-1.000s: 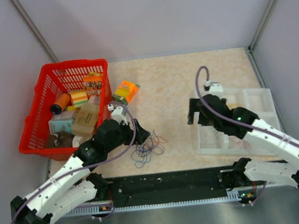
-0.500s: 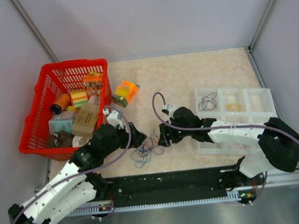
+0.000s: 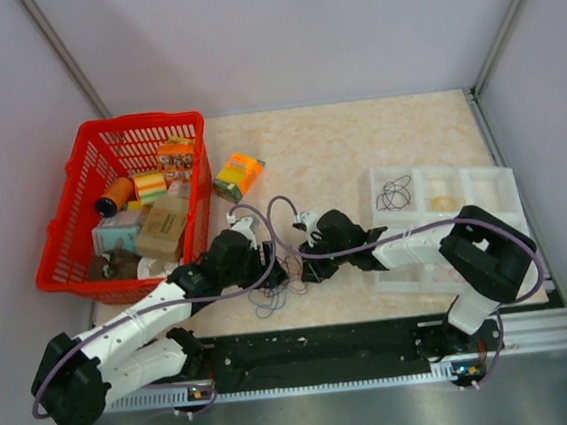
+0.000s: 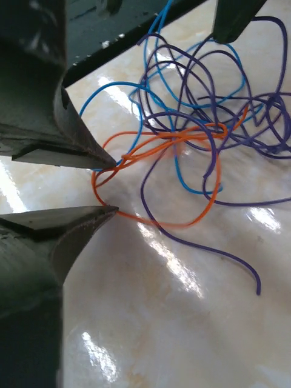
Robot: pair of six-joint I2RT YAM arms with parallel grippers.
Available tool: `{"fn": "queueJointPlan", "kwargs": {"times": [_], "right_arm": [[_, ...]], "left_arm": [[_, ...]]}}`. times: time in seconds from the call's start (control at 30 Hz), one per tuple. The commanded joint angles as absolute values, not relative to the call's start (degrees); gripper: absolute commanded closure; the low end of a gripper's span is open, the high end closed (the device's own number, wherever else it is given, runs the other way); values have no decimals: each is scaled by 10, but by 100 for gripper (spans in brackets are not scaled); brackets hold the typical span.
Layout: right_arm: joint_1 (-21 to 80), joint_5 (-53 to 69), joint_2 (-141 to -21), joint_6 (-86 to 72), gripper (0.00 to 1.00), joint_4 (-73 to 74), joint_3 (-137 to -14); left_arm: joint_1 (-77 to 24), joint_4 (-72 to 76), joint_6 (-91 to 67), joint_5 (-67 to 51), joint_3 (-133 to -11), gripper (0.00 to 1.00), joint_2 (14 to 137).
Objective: Untangle the cables
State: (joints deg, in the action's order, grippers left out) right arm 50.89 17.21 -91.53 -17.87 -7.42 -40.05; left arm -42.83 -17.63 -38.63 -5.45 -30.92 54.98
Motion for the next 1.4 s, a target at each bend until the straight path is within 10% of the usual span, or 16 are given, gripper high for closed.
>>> {"fn": "queueJointPlan", "kwargs": {"times": [0.0, 0.17, 0.5, 0.87, 1.07, 1.37], "right_arm": [[515, 165, -932, -173, 76, -93, -429], [516, 88, -830, -183, 100, -11, -421], [516, 2, -502, -240, 100, 88, -451], [515, -10, -484, -196, 100, 162, -687], [510, -304, -504, -250, 100, 298, -718], [215, -381, -388, -402, 100, 472, -544]], "left_arm": [[-429, -127, -394, -65, -278, 33, 587], [-429, -107, -394, -60, -265, 37, 617], [-429, -78, -398, -58, -258, 52, 676], [-429, -99, -396, -40, -261, 59, 624], [-429, -119, -393, -37, -274, 59, 584], [-429, -149, -367, -36, -300, 57, 541]]}}
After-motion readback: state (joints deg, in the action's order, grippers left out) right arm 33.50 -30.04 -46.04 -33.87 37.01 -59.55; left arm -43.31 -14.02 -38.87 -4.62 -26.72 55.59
